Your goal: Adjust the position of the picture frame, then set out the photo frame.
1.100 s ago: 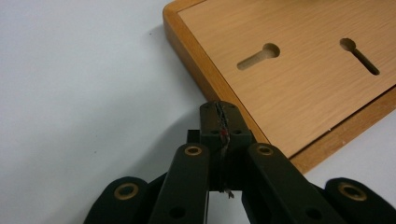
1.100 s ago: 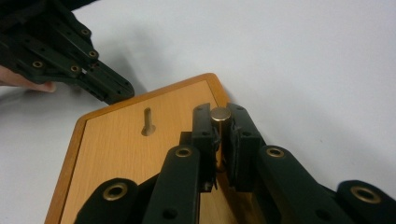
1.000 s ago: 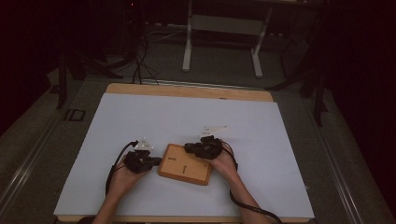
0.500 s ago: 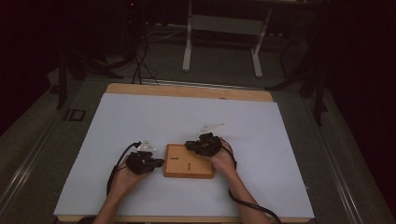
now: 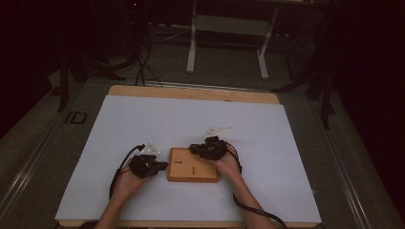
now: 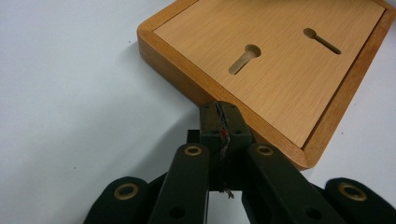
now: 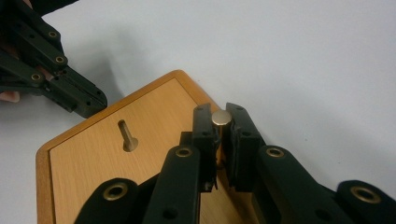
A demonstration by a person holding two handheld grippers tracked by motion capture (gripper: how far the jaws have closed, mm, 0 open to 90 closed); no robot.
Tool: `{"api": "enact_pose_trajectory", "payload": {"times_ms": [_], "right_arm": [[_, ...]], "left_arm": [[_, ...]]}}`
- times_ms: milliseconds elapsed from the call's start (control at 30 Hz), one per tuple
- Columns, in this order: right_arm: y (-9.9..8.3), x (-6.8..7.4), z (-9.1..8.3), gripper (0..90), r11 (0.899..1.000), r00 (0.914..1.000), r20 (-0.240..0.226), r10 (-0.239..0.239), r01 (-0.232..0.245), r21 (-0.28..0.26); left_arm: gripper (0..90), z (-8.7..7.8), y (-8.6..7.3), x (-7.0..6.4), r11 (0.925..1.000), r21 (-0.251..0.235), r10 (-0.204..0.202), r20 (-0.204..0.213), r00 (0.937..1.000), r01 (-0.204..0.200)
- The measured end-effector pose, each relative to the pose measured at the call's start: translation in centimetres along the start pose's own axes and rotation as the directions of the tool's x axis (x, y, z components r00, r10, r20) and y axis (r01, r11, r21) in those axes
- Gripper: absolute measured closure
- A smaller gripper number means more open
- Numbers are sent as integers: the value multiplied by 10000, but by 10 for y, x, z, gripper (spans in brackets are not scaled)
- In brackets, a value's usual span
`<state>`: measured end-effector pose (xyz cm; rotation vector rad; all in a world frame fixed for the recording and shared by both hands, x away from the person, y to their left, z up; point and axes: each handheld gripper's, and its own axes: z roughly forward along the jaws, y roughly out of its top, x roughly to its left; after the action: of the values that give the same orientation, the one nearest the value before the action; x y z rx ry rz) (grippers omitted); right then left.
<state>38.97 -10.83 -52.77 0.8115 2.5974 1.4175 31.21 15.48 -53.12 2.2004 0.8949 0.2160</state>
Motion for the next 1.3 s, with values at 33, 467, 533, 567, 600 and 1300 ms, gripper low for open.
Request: {"api": "enact_pose_trajectory", "payload": {"times_ms": [33,467,533,567,600,1300], "right_arm": [[0,1,0,835,10000,10000,40,-51,51,38],[-3,8,-18,619,9980,9961,740,-475,443,443],[-5,11,-24,610,9971,9926,1076,-572,514,565],[-7,12,-28,597,9967,9913,1169,-606,538,608],[-8,13,-31,588,9970,9908,1238,-553,481,601],[-55,9,-95,497,9997,9672,2539,-119,56,254]], "left_arm": [[895,0,0,0,10000,-16,16,-9,10000,-16],[753,1,1,3,9994,-352,-1,-603,9982,-20],[738,1,2,3,9991,-428,53,-591,9982,-79],[730,1,2,3,9989,-456,55,-615,9981,-83],[728,1,2,3,9988,-492,48,-647,9979,-80],[613,-4,10,2,9887,-1496,-99,-1093,9940,-66]]}}
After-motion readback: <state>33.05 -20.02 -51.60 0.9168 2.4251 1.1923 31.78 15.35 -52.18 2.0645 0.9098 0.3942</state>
